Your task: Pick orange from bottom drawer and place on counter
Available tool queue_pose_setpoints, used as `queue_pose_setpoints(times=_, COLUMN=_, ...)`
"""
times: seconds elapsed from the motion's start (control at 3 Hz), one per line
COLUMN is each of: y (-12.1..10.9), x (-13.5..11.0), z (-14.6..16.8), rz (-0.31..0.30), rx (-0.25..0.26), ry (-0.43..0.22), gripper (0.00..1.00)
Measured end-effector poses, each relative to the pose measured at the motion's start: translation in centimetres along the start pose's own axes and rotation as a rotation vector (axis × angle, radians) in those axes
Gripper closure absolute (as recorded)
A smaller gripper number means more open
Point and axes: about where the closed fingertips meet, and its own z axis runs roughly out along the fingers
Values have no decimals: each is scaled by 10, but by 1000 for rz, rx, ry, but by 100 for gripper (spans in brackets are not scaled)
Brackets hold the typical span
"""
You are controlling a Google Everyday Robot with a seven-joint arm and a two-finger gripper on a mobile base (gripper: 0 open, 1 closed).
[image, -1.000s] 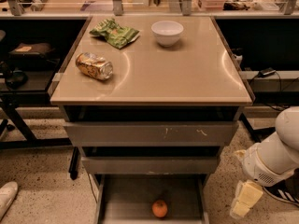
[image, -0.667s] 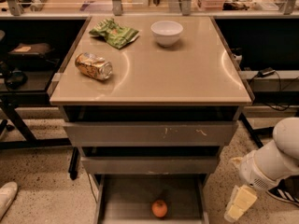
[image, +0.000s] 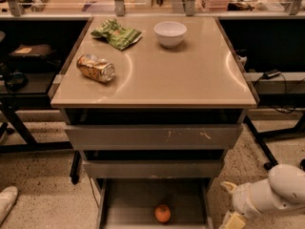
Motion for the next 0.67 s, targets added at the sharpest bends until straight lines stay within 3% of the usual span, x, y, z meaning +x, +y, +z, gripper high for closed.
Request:
queue_pose_setpoints(times=0.33, y=-8, x=24, z=46, rz=-24, rx=10, ry=-46, gripper=0)
queue_pose_setpoints(times=0.67, y=-6, x=30, z=61, rz=-22, rx=-4, ry=-58, gripper=0)
